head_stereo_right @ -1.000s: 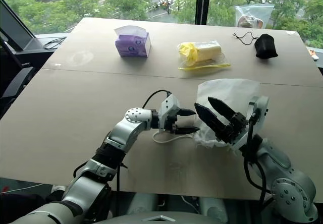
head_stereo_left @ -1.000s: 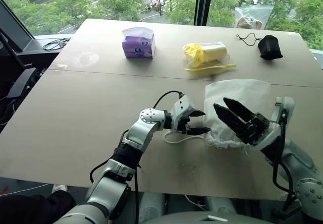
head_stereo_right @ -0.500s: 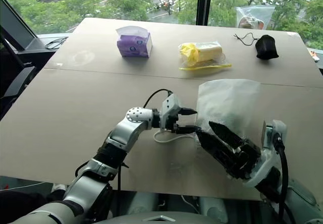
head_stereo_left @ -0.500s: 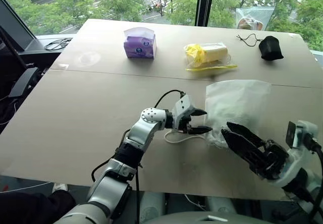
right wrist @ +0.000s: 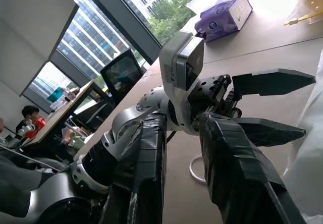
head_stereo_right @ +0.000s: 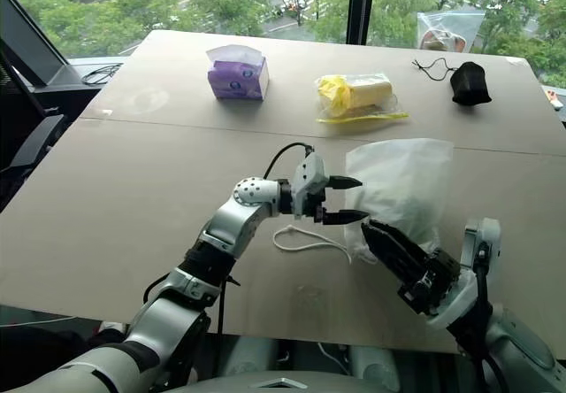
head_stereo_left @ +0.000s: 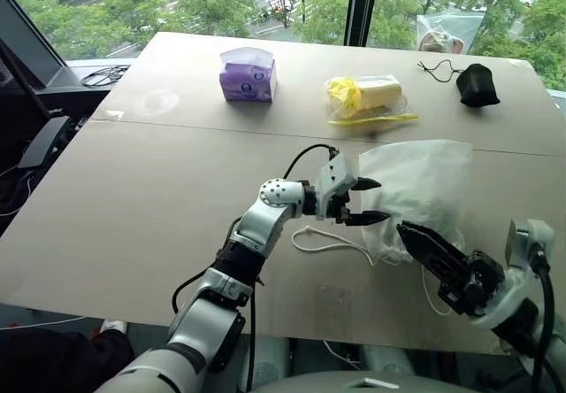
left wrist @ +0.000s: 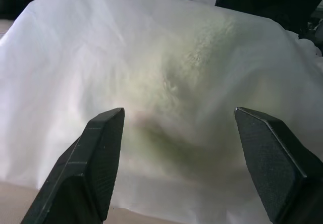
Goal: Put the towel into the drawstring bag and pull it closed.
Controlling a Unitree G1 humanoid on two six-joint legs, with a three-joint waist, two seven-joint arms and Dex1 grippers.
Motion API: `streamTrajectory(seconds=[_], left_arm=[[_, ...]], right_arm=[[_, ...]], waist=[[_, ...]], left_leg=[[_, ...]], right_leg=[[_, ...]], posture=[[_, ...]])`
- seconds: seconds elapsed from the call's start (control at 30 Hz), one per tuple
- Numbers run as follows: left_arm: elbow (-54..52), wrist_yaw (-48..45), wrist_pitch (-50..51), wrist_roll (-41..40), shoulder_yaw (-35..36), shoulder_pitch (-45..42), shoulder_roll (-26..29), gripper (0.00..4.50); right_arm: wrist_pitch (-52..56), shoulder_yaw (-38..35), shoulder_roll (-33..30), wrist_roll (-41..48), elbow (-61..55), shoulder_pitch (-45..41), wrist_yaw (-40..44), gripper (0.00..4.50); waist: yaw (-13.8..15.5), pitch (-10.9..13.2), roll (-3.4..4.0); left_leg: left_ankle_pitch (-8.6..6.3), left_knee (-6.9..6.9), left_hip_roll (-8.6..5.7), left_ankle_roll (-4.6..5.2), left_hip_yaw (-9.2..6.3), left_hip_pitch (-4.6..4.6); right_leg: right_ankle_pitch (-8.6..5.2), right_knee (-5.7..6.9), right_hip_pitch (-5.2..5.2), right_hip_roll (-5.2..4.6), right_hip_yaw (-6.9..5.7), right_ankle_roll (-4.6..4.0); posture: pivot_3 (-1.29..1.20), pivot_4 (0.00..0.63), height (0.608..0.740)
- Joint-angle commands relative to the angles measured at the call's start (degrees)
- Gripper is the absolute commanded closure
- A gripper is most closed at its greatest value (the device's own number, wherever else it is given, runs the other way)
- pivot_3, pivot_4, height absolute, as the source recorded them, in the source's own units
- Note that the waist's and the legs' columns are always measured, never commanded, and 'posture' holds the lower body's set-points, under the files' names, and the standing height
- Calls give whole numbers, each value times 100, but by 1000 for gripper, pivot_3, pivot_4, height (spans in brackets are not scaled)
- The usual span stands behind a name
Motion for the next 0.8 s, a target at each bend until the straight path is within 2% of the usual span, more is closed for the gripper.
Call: streamTrajectory(seconds=[0.03, 0.2, 0.3, 0.4, 0.53, 0.67, 0.77, 0.8], left_arm=[[-76, -45, -57, -244, 241, -61, -34, 942], [-744, -384, 594, -864, 758, 244, 598, 942], [-1358, -1026, 1217, -1135, 626, 634, 1384, 942], [-1771, -1412, 1475, -1265, 412, 907, 1810, 942], [-1753, -1097, 1368, -977, 165, 1084, 1647, 942], [-1697, -933, 1085, -683, -5, 1213, 1617, 942], [-1582, -828, 872, -475, -130, 1236, 1575, 942], [-1499, -777, 799, -393, -175, 1213, 1529, 942]], right_arm=[[-285, -827, -162, -285, -263, 503, 220, 2197], [-393, -2612, -259, -590, -469, 2276, 942, 22], [-346, -3437, -318, -984, -359, 3124, 1453, 22], [-301, -3604, -479, -1346, -266, 3243, 1585, 22], [159, -2426, -1003, -1891, 156, 2045, 1071, 22], [415, -1341, -1034, -2375, 735, 973, 951, 22], [456, -955, -954, -2632, 1120, 603, 1034, 22], [459, -893, -939, -2696, 1211, 529, 1075, 261]], waist=[[12, 0, 2], [-27, -8, 18], [-43, -23, 42], [-67, -25, 43], [-6, -36, 25], [6, -38, 29], [14, -41, 35], [14, -41, 36]], left_leg=[[0, 0, -2, 0, 0, -1], [-1, -13, 2, 1, -8, 1], [-1, -17, 17, 0, -5, 6], [-2, -23, 24, -1, 1, 13], [-1, -4, 13, 1, 1, 9], [0, -3, -4, 3, -8, 1], [0, -15, -10, 3, -14, -1], [0, -15, -10, 3, -18, -3]], right_leg=[[0, 0, 0, -1, 0, 1], [-2, -4, 0, 1, -5, -1], [-11, -5, -2, 9, -3, 9], [-22, -16, 3, 2, -2, -6], [-19, -31, 11, -46, -8, -15], [-8, -34, 13, -50, -12, -26], [8, -36, 12, -15, -13, -20], [7, -37, 12, -8, -13, -16]], posture=[[0, 150, 740], [0, 150, 740], [0, 150, 740], [0, 150, 740], [0, 150, 740], [0, 150, 740], [0, 150, 740], [0, 150, 740]])
